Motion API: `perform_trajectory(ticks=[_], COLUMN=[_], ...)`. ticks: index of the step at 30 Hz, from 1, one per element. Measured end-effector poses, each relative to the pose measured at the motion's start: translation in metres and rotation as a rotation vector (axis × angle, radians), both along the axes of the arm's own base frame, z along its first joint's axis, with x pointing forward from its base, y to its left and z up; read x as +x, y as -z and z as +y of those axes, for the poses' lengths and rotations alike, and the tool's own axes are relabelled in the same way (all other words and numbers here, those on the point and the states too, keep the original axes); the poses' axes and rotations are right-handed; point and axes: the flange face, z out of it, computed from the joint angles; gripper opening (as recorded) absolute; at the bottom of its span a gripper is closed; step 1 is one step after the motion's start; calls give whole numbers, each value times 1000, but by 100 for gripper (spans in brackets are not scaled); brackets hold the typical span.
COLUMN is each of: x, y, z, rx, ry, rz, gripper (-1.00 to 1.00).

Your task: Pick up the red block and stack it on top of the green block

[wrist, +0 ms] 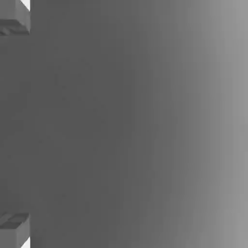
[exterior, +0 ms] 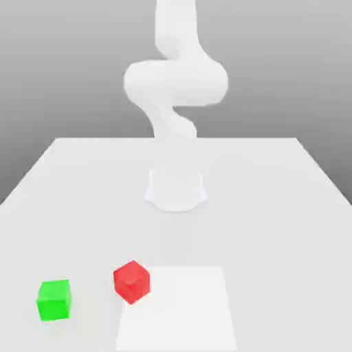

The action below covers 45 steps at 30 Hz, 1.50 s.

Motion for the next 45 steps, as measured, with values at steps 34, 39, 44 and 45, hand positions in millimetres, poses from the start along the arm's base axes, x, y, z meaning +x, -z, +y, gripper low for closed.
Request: perform_trajectory(ticks=[34,39,44,45], x=[-7,-7,12,15], y=[508,462,433,428], z=[-77,-77,-159,-179], rx=[273,273,327,338], ry=[679,678,821,851], rz=[679,679,663,659], gripper=[-100,-100,-100,-100])
